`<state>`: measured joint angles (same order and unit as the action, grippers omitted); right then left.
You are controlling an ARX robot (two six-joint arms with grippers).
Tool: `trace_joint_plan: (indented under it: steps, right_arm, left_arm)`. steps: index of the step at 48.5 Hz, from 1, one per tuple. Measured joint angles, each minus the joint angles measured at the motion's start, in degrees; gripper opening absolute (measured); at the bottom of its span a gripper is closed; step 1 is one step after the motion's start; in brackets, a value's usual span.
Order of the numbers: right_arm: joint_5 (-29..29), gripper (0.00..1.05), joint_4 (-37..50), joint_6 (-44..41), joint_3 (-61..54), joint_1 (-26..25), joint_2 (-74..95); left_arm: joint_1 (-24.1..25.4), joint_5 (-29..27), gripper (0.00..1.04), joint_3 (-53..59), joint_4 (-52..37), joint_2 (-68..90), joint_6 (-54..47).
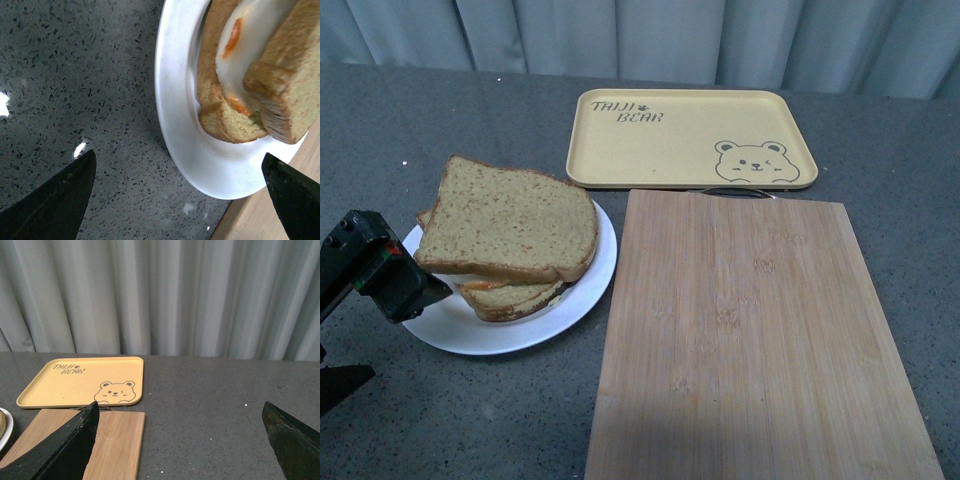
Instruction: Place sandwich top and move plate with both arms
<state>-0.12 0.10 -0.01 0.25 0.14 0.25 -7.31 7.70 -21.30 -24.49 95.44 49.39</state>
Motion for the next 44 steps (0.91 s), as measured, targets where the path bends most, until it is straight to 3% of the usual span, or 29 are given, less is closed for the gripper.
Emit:
trace_joint_plan:
  steps: [15,34,44]
  right_arm:
    - [0.0,0.95,0.0,0.0,0.0,0.0,0.0]
    - [0.0,0.95,0.0,0.0,0.0,0.0,0.0]
    - [0.0,0.95,0.0,0.0,0.0,0.0,0.0]
  left_arm:
    - [-2.1,-0.2,0.97,-3.2,-3.3,8.0,2.7]
    - [-2.8,-0.3,0.30,-7.9,-1.6,13.1,5.7]
    - [-2.3,1.3,0.09,-9.5,-1.4,12.4,8.6]
